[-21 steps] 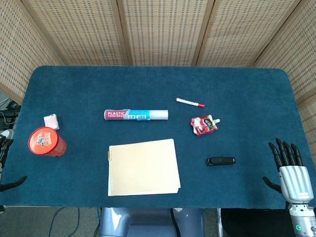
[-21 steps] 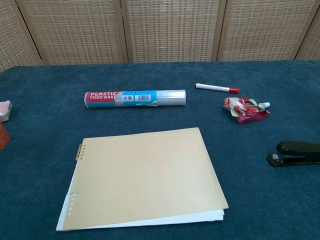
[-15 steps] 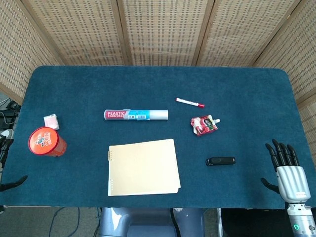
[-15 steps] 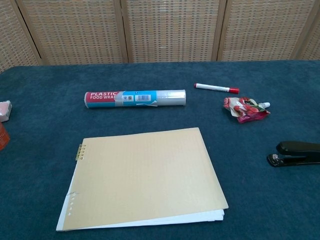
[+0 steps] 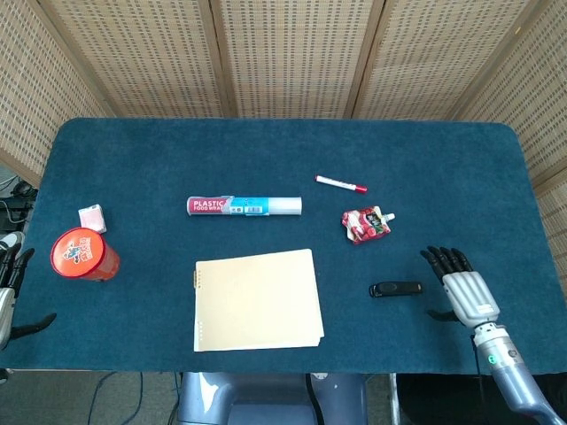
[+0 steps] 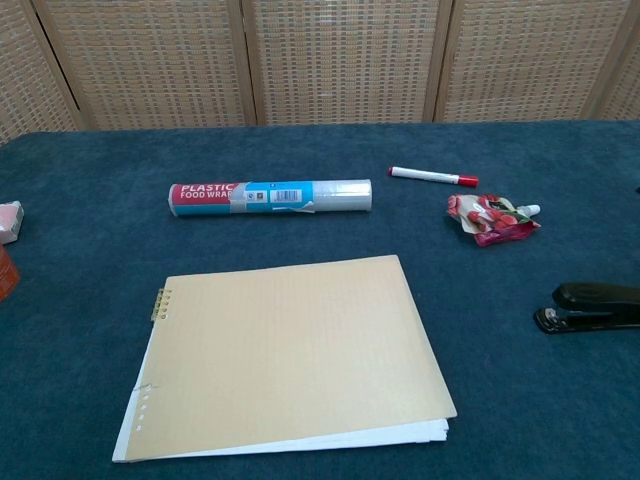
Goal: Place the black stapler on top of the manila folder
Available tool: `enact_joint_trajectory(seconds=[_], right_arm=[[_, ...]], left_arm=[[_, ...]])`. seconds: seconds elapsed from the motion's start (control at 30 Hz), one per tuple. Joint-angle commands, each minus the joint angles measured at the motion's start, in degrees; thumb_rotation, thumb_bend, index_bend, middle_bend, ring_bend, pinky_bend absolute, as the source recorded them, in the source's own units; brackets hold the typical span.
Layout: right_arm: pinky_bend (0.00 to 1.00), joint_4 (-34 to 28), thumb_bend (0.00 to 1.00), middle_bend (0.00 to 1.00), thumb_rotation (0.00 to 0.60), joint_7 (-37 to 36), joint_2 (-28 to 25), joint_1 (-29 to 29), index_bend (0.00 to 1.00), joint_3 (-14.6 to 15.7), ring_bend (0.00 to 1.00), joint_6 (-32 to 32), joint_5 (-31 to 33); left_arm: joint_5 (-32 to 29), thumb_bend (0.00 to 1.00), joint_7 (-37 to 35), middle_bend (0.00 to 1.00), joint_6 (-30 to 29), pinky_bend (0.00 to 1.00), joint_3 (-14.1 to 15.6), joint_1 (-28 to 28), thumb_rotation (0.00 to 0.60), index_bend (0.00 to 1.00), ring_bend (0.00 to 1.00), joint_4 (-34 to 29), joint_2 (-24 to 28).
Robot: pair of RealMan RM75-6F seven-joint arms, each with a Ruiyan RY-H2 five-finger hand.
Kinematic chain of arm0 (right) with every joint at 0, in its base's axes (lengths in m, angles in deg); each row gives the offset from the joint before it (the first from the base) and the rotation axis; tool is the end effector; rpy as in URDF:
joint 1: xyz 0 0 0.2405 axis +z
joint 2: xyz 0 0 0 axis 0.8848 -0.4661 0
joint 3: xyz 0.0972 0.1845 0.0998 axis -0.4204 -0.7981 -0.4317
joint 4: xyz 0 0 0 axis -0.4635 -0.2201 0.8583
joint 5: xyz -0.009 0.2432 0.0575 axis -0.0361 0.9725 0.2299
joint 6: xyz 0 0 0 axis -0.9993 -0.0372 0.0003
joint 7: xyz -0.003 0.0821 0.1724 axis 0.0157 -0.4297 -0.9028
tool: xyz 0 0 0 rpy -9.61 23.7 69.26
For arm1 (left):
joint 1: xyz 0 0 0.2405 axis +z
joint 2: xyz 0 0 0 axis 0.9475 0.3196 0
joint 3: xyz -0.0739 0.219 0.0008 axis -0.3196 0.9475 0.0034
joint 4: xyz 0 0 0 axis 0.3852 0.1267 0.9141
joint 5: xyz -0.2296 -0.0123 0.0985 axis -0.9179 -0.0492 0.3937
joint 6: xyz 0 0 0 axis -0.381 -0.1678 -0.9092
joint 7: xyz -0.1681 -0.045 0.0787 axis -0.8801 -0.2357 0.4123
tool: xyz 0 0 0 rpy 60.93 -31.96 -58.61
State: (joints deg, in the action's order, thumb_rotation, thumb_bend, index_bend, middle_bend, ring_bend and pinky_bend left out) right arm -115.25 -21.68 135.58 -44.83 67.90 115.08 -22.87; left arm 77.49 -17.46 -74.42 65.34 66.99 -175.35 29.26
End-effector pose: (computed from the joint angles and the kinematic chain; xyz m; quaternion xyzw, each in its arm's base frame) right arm -0.2912 -0.2950 0.0295 0.6898 -0.4204 0.3336 0.4859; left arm -0.3058 0.2148 0.1177 -0.6057 -0.3685 -0.2977 0.6393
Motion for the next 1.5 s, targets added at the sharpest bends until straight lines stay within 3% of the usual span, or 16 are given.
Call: enact_joint_trajectory(seconds=[0.03, 0.13, 0.23, 0.77, 1.07, 1.3, 1.5], right_arm=[[0.23, 3.29, 0.09, 0.28, 0.600, -0.58, 3.47, 2.17, 0.22, -0.38, 0.20, -3.17, 1.48], [0.33, 5.30, 0.17, 0.37, 0.600, -0.73, 5.72, 3.17, 0.30, -0.55, 0.29, -4.45, 2.27], [0.35, 7.13, 0.21, 0.41, 0.600, -0.56, 7.76, 3.85, 0.35, -0.27, 0.32, -4.81, 2.12], [0.41, 13.38, 0.39, 0.47, 0.600, 3.79, 15.48, 5.95, 0.42, 1.16, 0.39, -4.15, 0.59], [0.43, 15.37, 0.44, 0.51, 0.600, 5.55, 16.82, 7.06, 0.46, 1.50, 0.42, -5.91, 1.81], [0.57, 17.64, 0.55, 0.66, 0.600, 4.37, 17.85, 7.07, 0.62, 1.81, 0.56, -3.45, 0.30], [0.58, 13.81, 0.60, 0.66, 0.600, 3.54, 15.43, 7.59, 0.63, 1.04, 0.57, -1.05, -1.02]], left_arm=[[-0.45, 0.00, 0.49, 0.00, 0.40, 0.00, -0.23, -0.16, 0.600, 0.00, 0.00, 0.10, -0.33], [-0.67, 0.00, 0.71, 0.00, 0.63, 0.00, -0.39, -0.22, 0.600, 0.00, 0.00, 0.11, -0.47], [-0.86, 0.00, 0.90, 0.00, 0.86, 0.00, -0.50, -0.25, 0.600, 0.00, 0.00, 0.19, -0.58], [-0.53, 0.00, 0.28, 0.00, 1.23, 0.00, -0.65, -0.05, 0.600, 0.00, 0.00, 0.38, -0.47], [-0.85, 0.00, -0.30, 0.00, 1.94, 0.00, -0.87, -0.17, 0.600, 0.00, 0.00, 0.57, -0.31], [-0.67, 0.00, -0.17, 0.00, 2.01, 0.00, -0.86, -0.13, 0.600, 0.00, 0.00, 0.45, -0.35], [-0.81, 0.00, 0.03, 0.00, 2.28, 0.00, -0.89, -0.17, 0.600, 0.00, 0.00, 0.39, -0.42]])
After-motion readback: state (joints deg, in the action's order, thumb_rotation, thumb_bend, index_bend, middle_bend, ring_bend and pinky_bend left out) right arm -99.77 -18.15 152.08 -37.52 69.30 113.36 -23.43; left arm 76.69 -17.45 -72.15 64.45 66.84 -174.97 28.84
